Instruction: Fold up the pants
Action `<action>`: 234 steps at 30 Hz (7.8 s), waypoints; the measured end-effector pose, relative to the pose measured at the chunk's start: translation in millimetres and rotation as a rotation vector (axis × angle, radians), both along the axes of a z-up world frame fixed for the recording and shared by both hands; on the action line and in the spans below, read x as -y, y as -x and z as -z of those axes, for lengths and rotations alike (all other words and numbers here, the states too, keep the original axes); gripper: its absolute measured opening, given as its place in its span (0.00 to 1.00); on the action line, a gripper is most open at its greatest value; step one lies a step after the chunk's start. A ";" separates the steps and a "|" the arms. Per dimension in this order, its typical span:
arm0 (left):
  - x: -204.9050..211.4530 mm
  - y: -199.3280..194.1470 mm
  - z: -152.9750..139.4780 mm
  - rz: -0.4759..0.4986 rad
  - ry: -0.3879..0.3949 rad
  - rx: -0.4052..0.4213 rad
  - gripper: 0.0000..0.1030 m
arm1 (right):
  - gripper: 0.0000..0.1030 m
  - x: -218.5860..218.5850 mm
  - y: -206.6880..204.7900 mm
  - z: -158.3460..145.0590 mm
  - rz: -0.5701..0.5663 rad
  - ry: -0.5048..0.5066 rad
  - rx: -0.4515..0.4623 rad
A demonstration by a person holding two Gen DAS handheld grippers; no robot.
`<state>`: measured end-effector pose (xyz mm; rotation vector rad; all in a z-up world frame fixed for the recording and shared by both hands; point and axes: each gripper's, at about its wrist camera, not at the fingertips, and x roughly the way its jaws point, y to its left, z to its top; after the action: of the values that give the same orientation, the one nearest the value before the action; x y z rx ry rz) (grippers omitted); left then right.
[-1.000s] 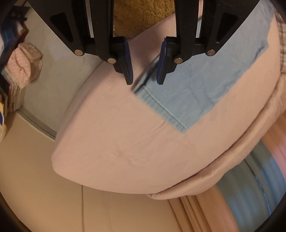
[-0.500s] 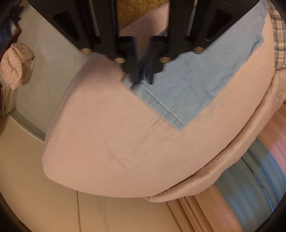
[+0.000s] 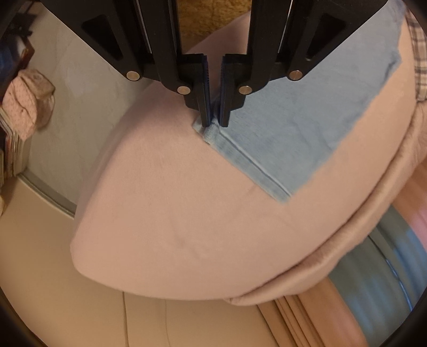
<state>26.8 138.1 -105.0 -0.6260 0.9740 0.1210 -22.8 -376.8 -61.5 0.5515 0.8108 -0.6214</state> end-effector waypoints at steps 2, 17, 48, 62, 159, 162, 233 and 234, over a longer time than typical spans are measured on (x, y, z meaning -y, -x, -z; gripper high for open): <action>0.3 0.2 -0.2 -0.002 -0.001 -0.001 0.35 | 0.05 -3.0 -1.9 -2.3 -0.003 0.023 -0.013; -30.7 24.6 -54.2 -0.065 0.036 0.073 0.73 | 0.41 -73.8 -35.1 -58.6 -0.179 0.191 0.008; -80.7 -43.2 -15.9 0.016 0.008 0.047 0.62 | 0.49 -389.6 -184.1 -14.6 -1.141 0.119 -0.178; -86.3 -48.4 -9.2 0.010 0.051 0.050 0.63 | 0.58 -386.8 -197.6 -20.1 -1.116 0.067 -0.152; 121.3 -40.1 -16.4 0.331 -0.066 -0.011 0.72 | 0.56 -46.1 -3.9 6.5 -0.090 -0.075 0.072; 122.0 -41.4 -15.4 0.335 -0.064 -0.008 0.73 | 0.57 -33.4 -11.3 6.7 -0.072 -0.076 0.103; 80.6 -27.9 -38.5 0.215 0.022 0.032 0.72 | 0.41 -322.1 -63.1 -42.8 -1.056 -0.042 0.050; 83.2 -29.9 -39.2 0.224 0.024 0.034 0.72 | 0.41 -317.5 -58.4 -49.1 -1.042 -0.030 0.074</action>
<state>56.7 54.9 -65.8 -0.5352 1.0074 -0.0996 35.6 -59.3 -12.4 0.1195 0.9091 0.3673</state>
